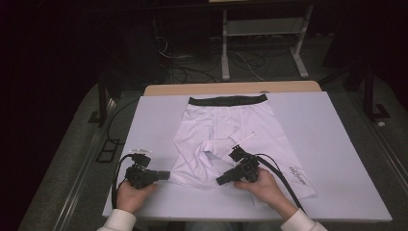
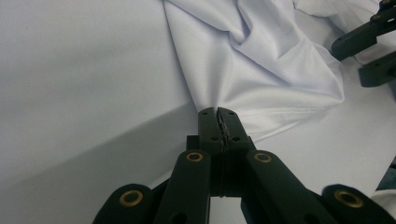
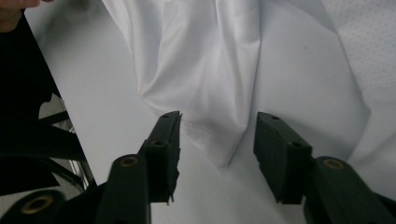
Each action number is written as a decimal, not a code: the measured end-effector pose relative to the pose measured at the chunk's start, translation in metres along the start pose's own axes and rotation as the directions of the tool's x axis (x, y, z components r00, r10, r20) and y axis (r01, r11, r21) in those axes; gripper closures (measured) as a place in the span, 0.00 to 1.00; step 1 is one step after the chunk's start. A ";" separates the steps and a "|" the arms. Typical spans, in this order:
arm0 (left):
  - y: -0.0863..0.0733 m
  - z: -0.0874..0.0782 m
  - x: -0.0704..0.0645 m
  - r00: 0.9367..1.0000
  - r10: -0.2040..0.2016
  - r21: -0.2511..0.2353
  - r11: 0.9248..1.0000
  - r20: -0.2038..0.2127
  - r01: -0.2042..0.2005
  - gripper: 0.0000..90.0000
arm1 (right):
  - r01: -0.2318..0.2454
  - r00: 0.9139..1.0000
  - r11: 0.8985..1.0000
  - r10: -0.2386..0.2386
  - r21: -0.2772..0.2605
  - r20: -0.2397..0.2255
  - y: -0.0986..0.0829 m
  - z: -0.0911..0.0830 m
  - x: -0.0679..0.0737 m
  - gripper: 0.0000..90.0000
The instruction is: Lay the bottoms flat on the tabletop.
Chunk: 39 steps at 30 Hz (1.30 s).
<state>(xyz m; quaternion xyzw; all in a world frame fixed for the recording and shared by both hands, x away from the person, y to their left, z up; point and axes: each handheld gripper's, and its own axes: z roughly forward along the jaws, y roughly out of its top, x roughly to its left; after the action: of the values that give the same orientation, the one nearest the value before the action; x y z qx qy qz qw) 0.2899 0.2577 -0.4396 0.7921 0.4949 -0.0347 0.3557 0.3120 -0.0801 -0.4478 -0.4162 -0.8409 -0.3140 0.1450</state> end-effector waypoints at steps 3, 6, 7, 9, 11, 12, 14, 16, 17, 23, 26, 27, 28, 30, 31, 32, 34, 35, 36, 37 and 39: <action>0.000 0.001 0.000 1.000 0.000 0.008 1.000 0.000 0.000 0.98 | -0.020 1.000 1.000 0.021 -0.014 0.018 -0.004 0.002 0.001 0.76; 0.000 0.002 -0.001 1.000 0.003 0.011 1.000 -0.004 -0.003 0.98 | -0.017 0.999 1.000 0.017 -0.009 0.043 -0.005 0.003 0.003 0.88; 0.000 0.002 -0.001 1.000 0.004 0.013 1.000 -0.005 -0.004 0.98 | -0.012 0.999 1.000 0.012 -0.006 0.046 -0.005 0.005 0.003 0.92; 0.000 0.001 -0.001 1.000 0.005 0.012 1.000 -0.006 -0.005 0.98 | -0.014 0.999 1.000 0.014 0.005 0.029 -0.005 0.006 0.003 0.96; 0.000 0.000 -0.002 1.000 0.008 0.010 1.000 -0.006 -0.008 0.99 | -0.003 1.000 1.000 0.002 0.011 0.021 -0.006 0.007 0.005 0.97; 0.000 -0.001 -0.002 1.000 0.017 0.014 1.000 -0.010 -0.017 0.98 | -0.001 1.000 1.000 0.001 0.019 0.010 -0.007 0.007 0.006 0.97; -0.002 -0.006 -0.004 0.999 0.034 0.018 0.999 -0.016 -0.033 0.99 | 0.007 1.000 0.999 -0.007 0.032 -0.012 -0.010 0.008 0.010 0.97; -0.005 -0.010 -0.004 0.999 0.044 0.019 0.999 -0.023 -0.044 0.99 | 0.017 0.999 0.999 -0.016 0.037 -0.033 -0.013 0.007 0.015 0.97; -0.007 -0.013 -0.003 0.998 0.049 0.024 0.999 -0.026 -0.048 0.99 | 0.023 0.999 0.999 -0.022 0.037 -0.044 -0.014 0.007 0.017 0.97; -0.018 -0.032 0.001 0.998 0.055 0.024 0.998 -0.043 -0.054 0.98 | 0.050 0.992 0.998 -0.043 0.049 -0.119 -0.016 0.013 0.034 0.97; -0.020 -0.044 0.001 0.996 0.071 0.024 0.997 -0.062 -0.070 0.99 | 0.051 0.987 0.997 -0.041 0.057 -0.157 -0.015 0.019 0.039 0.97; -0.021 -0.047 0.001 0.995 0.076 0.024 0.997 -0.066 -0.075 0.98 | 0.057 0.985 0.997 -0.046 0.060 -0.166 -0.014 0.022 0.042 0.97; -0.022 -0.050 0.001 0.994 0.081 0.024 0.997 -0.071 -0.079 0.99 | 0.059 0.984 0.996 -0.048 0.061 -0.174 -0.014 0.024 0.043 0.97; -0.024 -0.056 0.000 0.992 0.092 0.029 0.995 -0.083 -0.090 0.98 | 0.061 0.981 0.996 -0.048 0.066 -0.189 -0.013 0.027 0.047 0.97; -0.025 -0.058 -0.001 0.992 0.095 0.028 0.995 -0.087 -0.093 0.98 | 0.064 0.978 0.996 -0.050 0.066 -0.202 -0.013 0.028 0.049 0.97; -0.027 -0.060 -0.001 0.991 0.099 0.029 0.995 -0.089 -0.097 0.98 | 0.061 0.977 0.996 -0.046 0.066 -0.208 -0.013 0.029 0.050 0.97; -0.029 -0.062 -0.003 0.990 0.107 0.028 0.994 -0.091 -0.105 0.99 | 0.070 0.975 0.995 -0.053 0.073 -0.215 -0.014 0.030 0.052 0.97; -0.030 -0.063 -0.003 0.989 0.112 0.029 0.994 -0.093 -0.110 0.98 | 0.074 0.975 0.995 -0.056 0.074 -0.217 -0.014 0.031 0.053 0.97; -0.031 -0.063 -0.005 0.989 0.115 0.029 0.993 -0.097 -0.113 0.98 | 0.074 0.974 0.994 -0.056 0.077 -0.218 -0.014 0.031 0.054 0.97; -0.032 -0.062 -0.006 0.987 0.124 0.033 0.992 -0.101 -0.121 0.98 | 0.076 0.974 0.994 -0.057 0.079 -0.219 -0.015 0.031 0.054 0.97; -0.032 -0.061 -0.006 0.985 0.134 0.046 0.990 -0.110 -0.130 0.98 | 0.074 0.972 0.994 -0.053 0.082 -0.230 -0.015 0.031 0.054 0.97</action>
<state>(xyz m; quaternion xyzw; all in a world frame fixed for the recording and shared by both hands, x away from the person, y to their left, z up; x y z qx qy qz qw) 0.2426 0.2976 -0.4090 0.8305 0.4597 0.0240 0.3136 0.2673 -0.0336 -0.4505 -0.3435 -0.8449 -0.3259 0.2487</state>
